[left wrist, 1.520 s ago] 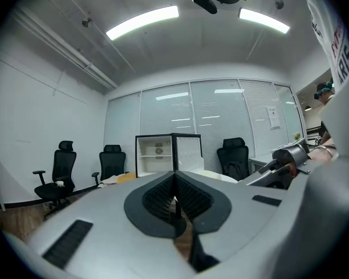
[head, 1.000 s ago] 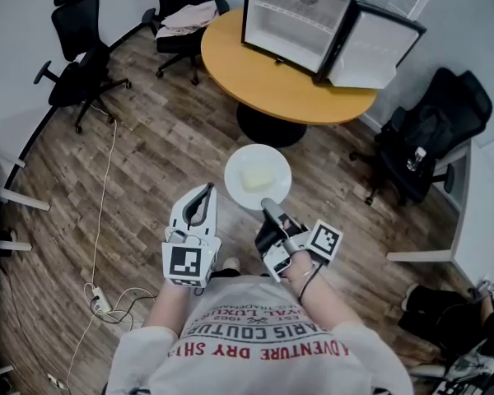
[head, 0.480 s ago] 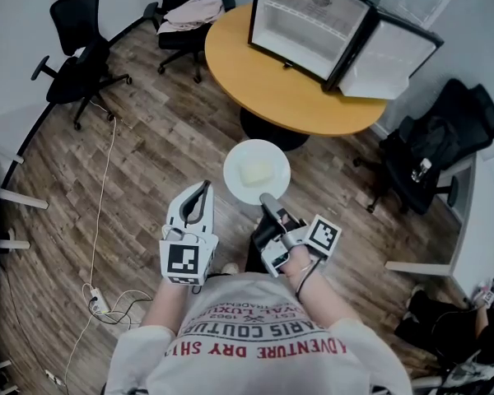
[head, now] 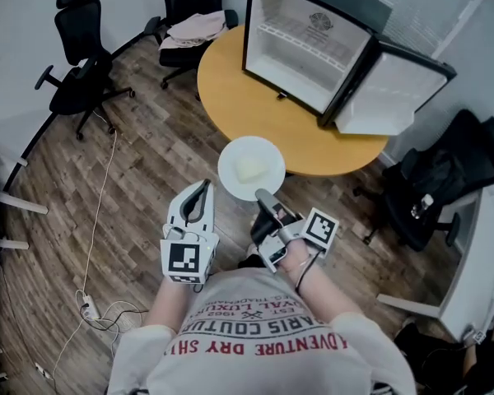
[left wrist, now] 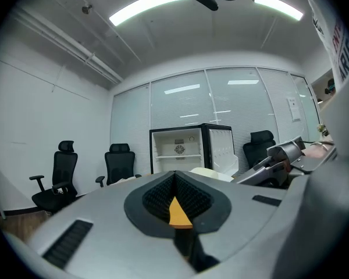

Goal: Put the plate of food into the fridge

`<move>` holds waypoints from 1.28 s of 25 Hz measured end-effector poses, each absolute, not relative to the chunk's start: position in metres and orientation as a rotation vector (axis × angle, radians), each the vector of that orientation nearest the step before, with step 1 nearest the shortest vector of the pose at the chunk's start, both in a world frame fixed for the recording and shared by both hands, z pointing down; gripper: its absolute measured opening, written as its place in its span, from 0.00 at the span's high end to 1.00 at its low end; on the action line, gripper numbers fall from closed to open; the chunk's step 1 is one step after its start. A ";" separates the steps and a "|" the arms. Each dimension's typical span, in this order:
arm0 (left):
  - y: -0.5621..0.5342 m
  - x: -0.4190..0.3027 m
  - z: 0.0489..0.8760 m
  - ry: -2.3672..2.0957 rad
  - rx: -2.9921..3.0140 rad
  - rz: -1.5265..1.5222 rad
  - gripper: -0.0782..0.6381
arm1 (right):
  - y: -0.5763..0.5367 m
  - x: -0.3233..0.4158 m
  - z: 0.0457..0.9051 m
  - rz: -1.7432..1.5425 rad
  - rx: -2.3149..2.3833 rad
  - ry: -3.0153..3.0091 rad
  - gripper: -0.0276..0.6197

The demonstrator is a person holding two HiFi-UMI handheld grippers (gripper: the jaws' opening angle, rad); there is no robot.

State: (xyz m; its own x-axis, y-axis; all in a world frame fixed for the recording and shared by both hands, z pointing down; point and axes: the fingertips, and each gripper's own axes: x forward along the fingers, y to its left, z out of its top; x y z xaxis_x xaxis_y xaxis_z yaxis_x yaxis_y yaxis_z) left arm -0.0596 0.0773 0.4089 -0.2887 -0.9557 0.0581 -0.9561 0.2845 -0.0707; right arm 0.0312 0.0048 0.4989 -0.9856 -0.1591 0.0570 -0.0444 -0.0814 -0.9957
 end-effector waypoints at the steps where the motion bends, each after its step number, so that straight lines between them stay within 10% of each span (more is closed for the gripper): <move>1: 0.066 -0.061 0.410 -2.522 1.860 0.142 0.85 | -0.007 0.031 0.500 -2.248 -0.226 2.081 0.90; 32: -0.203 -0.205 0.422 -2.190 2.229 0.187 0.85 | -0.232 -0.088 0.512 -2.080 -0.533 1.892 0.90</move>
State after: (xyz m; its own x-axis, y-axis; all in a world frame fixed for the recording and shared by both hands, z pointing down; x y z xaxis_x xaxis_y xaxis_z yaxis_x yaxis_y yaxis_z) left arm -0.2046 -0.2030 0.4222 0.0138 -0.9956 0.0928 -0.9969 -0.0209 -0.0759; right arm -0.0882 -0.2321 0.5119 -0.8932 -0.4420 0.0830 -0.0408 -0.1042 -0.9937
